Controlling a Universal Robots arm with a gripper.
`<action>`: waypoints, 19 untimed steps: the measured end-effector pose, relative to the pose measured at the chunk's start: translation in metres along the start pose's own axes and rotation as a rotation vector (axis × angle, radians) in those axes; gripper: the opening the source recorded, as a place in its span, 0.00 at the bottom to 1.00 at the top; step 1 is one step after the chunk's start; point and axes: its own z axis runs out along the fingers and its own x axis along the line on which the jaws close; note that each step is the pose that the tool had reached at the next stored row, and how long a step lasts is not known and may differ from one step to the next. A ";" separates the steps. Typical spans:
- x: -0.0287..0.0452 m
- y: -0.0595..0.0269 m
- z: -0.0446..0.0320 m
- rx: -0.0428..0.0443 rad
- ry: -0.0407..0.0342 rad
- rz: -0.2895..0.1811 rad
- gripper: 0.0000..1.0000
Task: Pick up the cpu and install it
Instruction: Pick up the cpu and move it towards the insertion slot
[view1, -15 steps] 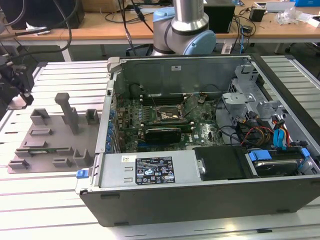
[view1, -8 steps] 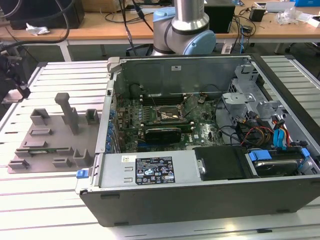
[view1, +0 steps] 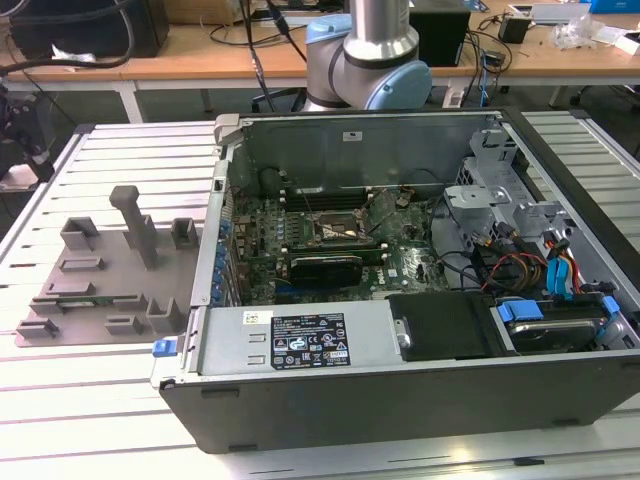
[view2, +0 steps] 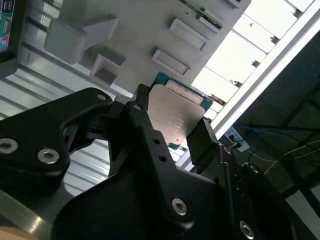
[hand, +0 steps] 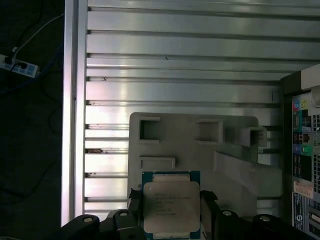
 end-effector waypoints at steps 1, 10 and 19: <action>-0.0002 0.0008 -0.0033 0.0000 -0.0001 0.000 0.55; -0.0015 0.0049 -0.0268 0.0000 -0.0016 0.000 0.55; -0.0076 0.0053 -0.0310 0.0000 -0.0016 0.000 0.55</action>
